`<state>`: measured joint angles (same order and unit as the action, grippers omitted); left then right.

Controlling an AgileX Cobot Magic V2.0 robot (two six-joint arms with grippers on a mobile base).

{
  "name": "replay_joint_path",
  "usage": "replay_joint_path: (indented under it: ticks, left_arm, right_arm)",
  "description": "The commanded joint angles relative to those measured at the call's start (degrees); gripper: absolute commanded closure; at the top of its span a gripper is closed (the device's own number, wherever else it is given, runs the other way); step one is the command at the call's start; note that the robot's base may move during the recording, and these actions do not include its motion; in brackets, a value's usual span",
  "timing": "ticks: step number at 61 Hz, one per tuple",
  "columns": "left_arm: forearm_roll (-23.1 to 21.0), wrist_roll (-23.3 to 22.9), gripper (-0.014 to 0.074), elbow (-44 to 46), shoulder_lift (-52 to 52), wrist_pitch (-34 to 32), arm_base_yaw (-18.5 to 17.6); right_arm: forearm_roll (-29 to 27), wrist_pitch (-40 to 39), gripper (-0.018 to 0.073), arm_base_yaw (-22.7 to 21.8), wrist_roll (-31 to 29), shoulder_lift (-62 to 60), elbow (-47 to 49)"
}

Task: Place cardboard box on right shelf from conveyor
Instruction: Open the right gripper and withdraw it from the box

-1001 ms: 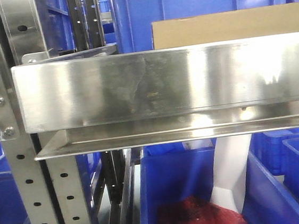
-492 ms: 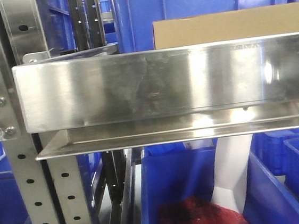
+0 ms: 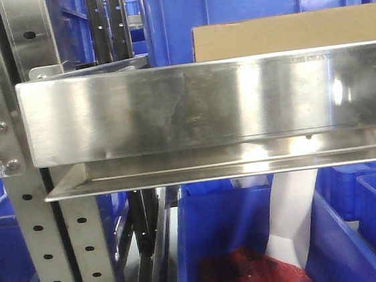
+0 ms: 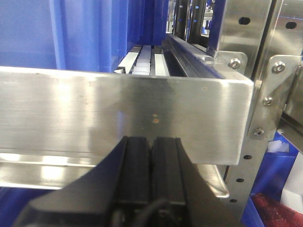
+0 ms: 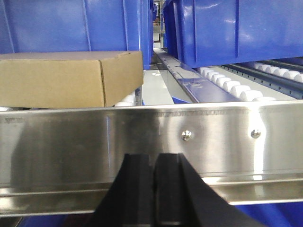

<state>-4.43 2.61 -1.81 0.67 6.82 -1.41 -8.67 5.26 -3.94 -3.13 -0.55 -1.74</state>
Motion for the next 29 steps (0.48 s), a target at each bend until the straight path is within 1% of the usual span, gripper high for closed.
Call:
replay_joint_path:
  ticks: [1,29]
  left_arm:
    - [-0.34,0.02,0.0713,-0.54,0.87,-4.94,-0.08]
    - [-0.34,0.02,0.0713,-0.54,0.87,-4.94,-0.08]
  right_arm:
    - [0.48,-5.26,0.0502,-0.23,-0.01,-1.10,0.28]
    - [0.48,-5.26,0.0502,-0.23,-0.01,-1.10,0.28]
